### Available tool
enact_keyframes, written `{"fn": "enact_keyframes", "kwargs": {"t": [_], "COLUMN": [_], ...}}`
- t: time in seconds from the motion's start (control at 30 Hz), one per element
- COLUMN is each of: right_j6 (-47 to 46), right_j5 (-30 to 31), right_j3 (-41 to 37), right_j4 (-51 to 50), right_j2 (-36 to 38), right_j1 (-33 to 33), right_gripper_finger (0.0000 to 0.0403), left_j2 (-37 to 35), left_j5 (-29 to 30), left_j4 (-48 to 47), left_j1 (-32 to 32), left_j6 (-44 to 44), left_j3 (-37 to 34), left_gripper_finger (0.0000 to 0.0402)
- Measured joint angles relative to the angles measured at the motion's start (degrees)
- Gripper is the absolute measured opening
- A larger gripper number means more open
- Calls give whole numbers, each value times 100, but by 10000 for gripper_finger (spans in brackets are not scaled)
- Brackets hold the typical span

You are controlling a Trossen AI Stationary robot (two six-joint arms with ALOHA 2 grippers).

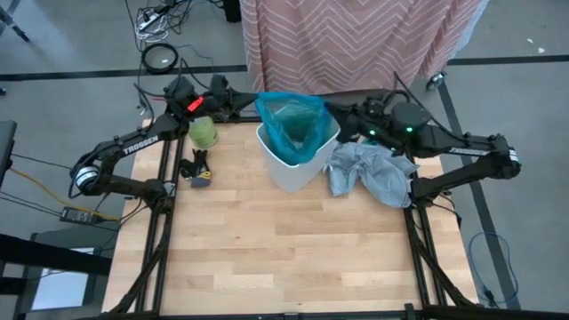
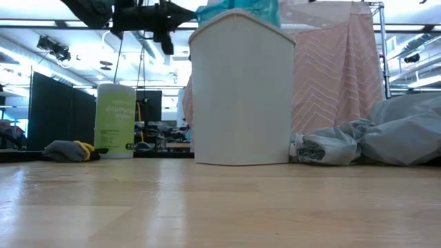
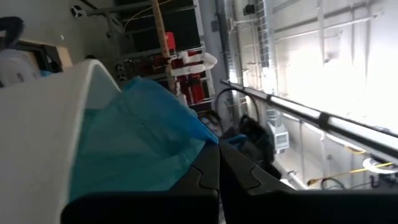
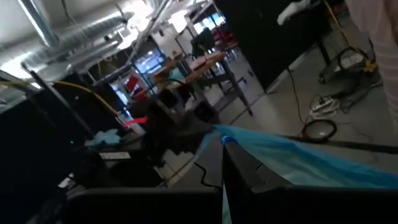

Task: Place trash/remove bag and relplace
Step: Close the trash bag

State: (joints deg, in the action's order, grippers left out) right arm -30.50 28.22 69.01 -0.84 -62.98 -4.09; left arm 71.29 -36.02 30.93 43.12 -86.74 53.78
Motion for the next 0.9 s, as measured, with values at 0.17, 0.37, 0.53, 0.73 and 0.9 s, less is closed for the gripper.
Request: {"fn": "enact_keyframes", "kwargs": {"t": [0.17, 0.37, 0.53, 0.73, 0.9], "right_j6": [-309, -646, -902, -1153, -1093], "right_j5": [-496, -1186, -1642, -2128, -2537], "right_j3": [4, 3, 4, 7, 486], "right_j4": [181, 918, 1653, 2337, 2086], "right_j2": [-416, -1050, -1516, -1834, -2118], "right_j1": [-151, -415, -625, -837, -917], "right_gripper_finger": [0, 0, 0, 0, 0], "left_j2": [0, 0, -2, -2, 33], "left_j5": [358, 563, 837, 1062, 1180], "left_j4": [145, 162, 316, 355, 335], "left_j1": [-238, -528, -738, -927, -1014], "left_j6": [-214, -350, -503, -524, -526], "left_j3": [0, 0, 0, 0, 0], "left_gripper_finger": [2, 1, 1, 1, 1]}}
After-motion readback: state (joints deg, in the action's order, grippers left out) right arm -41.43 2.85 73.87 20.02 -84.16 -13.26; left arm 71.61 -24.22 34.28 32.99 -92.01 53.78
